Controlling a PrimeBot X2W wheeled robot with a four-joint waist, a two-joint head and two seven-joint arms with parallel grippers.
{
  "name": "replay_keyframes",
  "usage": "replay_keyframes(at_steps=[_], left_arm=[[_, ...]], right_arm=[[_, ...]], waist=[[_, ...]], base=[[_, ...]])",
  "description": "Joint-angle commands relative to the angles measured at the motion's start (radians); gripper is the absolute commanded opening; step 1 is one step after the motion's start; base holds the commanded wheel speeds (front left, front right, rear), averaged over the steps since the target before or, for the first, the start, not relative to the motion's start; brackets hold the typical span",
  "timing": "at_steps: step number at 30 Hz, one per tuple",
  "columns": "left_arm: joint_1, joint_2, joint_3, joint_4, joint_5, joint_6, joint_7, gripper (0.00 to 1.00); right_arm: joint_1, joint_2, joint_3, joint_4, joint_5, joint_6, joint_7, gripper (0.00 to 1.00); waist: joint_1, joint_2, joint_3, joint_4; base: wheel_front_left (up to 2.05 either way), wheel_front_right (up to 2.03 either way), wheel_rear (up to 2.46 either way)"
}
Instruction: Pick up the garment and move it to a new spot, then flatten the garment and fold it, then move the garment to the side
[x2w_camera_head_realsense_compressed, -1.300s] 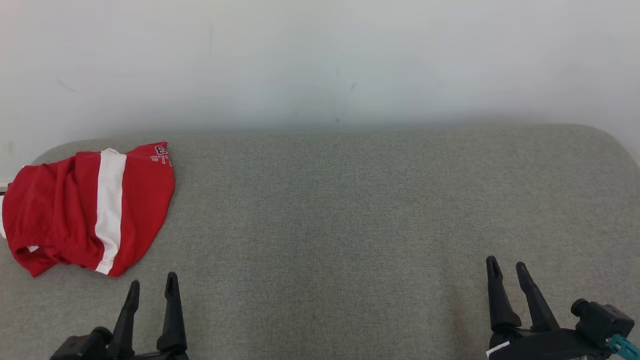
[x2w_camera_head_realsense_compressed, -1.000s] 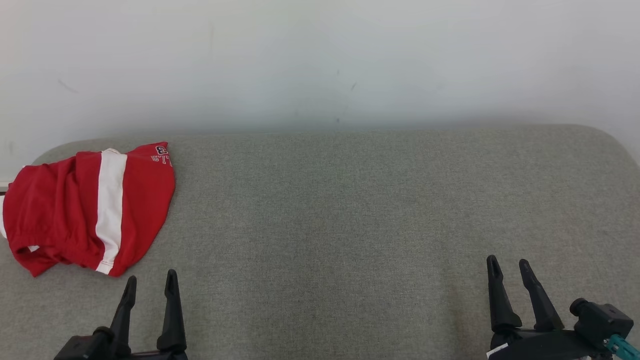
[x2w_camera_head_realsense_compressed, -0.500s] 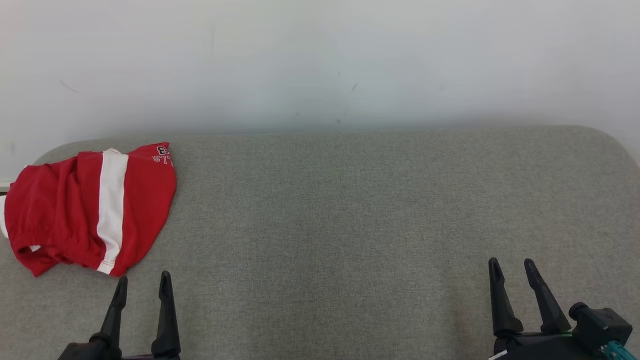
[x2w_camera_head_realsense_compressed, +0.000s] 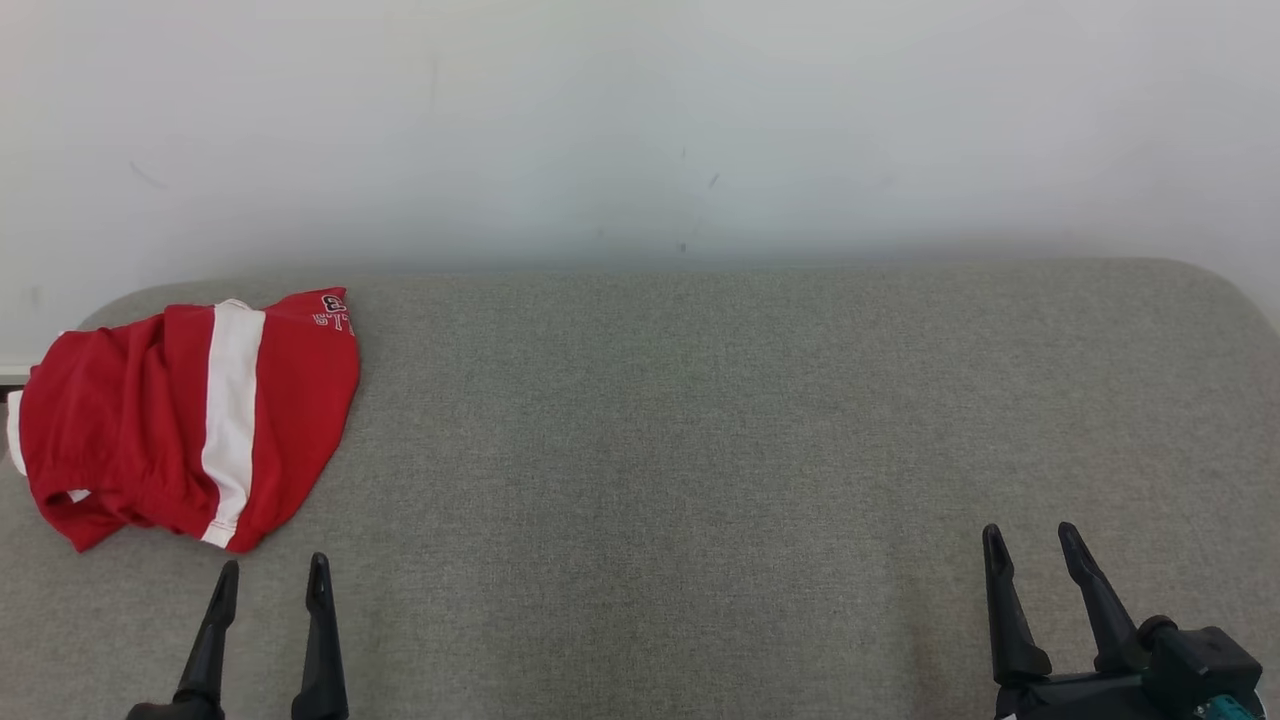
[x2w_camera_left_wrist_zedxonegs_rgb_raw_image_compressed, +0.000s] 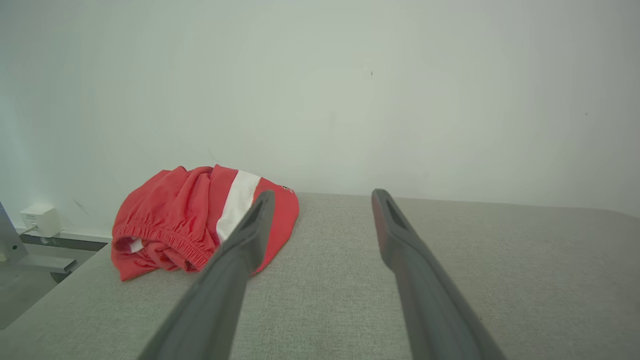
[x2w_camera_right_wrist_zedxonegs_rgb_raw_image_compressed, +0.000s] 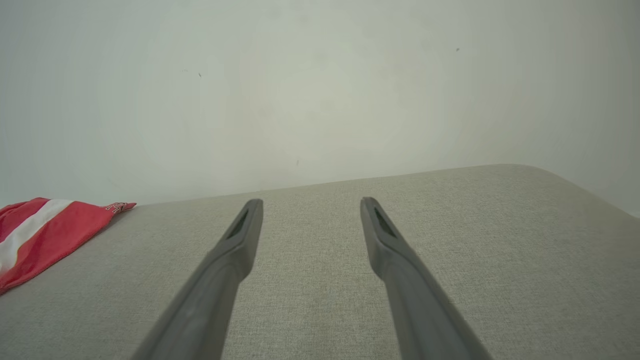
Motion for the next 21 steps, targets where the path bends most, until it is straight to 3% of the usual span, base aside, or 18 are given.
replay_keyframes(at_steps=[1, 11, 21], left_arm=[[0.015, -0.002, 0.008, -0.005, 0.021, -0.002, -0.009, 1.0], [0.029, -0.012, 0.035, 0.008, 0.066, -0.015, -0.026, 1.0], [0.03, -0.023, 0.049, 0.025, 0.043, -0.027, -0.027, 1.0]], right_arm=[[0.004, -0.006, -0.002, -0.004, -0.021, -0.002, -0.01, 1.0], [0.016, -0.002, -0.002, -0.001, -0.065, -0.002, -0.027, 1.0], [0.012, 0.003, 0.002, 0.013, -0.005, -0.002, -0.026, 1.0]], waist=[[0.0, 0.0, -0.001, 0.0], [0.0, 0.0, -0.008, 0.004], [0.0, 0.0, -0.011, 0.003]], base=[[0.0, 0.0, 0.0], [0.0, 0.0, 0.0], [0.0, 0.0, 0.0]])
